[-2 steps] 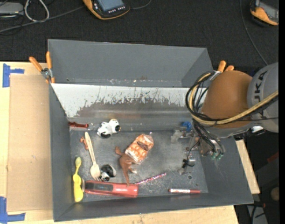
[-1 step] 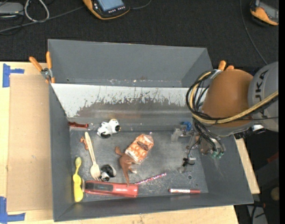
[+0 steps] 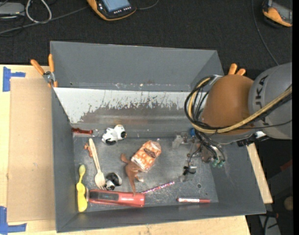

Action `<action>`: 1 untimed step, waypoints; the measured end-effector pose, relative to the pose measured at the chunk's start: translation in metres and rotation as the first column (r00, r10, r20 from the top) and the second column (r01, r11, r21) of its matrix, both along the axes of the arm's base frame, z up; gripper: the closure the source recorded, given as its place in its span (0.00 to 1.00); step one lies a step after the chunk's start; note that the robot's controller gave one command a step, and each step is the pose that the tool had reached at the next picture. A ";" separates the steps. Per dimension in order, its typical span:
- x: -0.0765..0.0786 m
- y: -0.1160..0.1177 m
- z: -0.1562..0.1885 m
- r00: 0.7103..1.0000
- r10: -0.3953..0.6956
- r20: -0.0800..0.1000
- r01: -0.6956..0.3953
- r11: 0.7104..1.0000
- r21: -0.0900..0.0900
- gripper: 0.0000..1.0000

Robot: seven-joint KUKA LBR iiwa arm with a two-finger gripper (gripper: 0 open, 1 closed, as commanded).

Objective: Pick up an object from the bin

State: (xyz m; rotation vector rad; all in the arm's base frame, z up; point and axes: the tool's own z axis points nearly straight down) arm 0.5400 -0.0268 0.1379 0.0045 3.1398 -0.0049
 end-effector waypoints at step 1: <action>-0.029 0.014 -0.001 0.971 0.239 -0.004 -0.239 0.971 0.005 0.00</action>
Offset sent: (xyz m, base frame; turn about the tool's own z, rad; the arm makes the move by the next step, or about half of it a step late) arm 0.0391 0.0591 -0.0494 -0.0113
